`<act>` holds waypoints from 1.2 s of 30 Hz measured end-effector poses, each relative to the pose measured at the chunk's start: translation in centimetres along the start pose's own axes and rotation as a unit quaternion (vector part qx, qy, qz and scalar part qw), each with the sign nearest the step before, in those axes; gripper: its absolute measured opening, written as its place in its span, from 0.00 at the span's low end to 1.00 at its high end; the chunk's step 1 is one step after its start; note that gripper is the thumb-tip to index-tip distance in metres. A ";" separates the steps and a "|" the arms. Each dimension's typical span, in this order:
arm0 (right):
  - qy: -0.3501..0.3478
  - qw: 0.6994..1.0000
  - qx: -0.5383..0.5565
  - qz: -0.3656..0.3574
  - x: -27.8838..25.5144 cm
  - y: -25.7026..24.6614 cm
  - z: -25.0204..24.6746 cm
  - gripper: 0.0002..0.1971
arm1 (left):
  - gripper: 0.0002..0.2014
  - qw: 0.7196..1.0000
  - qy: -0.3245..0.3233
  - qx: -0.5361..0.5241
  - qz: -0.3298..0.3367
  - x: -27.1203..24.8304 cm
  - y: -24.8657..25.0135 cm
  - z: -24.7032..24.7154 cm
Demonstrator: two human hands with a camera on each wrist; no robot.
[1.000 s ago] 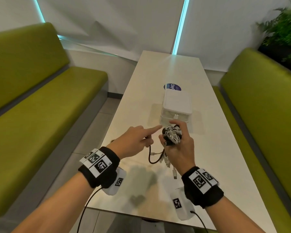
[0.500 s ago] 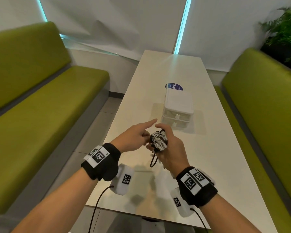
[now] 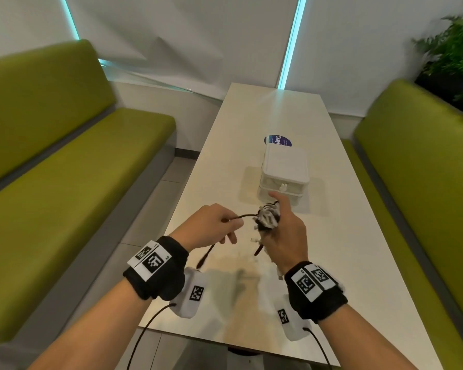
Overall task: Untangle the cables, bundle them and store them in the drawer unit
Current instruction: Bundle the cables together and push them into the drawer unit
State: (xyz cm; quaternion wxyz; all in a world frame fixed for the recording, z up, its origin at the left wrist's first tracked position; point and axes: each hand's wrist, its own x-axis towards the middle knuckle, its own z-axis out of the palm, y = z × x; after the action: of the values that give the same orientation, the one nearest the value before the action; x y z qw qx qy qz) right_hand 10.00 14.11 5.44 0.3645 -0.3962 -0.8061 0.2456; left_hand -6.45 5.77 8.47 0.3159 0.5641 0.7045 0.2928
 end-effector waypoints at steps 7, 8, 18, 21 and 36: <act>0.110 0.971 0.196 0.079 -0.3 0.6 -0.1 0.25 | 0.10 0.984 0.098 -0.146 0.033 -0.2 -0.4 1.9; 0.109 0.964 0.229 0.083 -0.4 0.6 -0.1 0.25 | 0.09 0.979 0.116 -0.166 0.033 -0.1 0.1 2.6; 0.150 0.906 0.376 0.121 -0.2 0.4 -0.3 0.23 | 0.27 0.994 0.003 -0.089 0.055 0.6 4.2 6.5; 0.135 0.896 0.400 0.139 -0.2 0.4 -0.4 0.22 | 0.43 0.990 -0.085 -0.105 0.051 1.2 4.1 6.9; 0.065 0.806 0.508 0.297 1.5 3.0 -1.0 0.31 | 0.40 0.965 -0.134 -0.200 0.106 4.1 2.5 8.3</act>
State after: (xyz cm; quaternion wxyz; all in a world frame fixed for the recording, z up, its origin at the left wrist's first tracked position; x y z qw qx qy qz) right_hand 11.53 17.10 4.58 0.4742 -0.3891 -0.3836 0.6903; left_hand 0.82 10.75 4.70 0.4809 0.5949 0.5187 0.3817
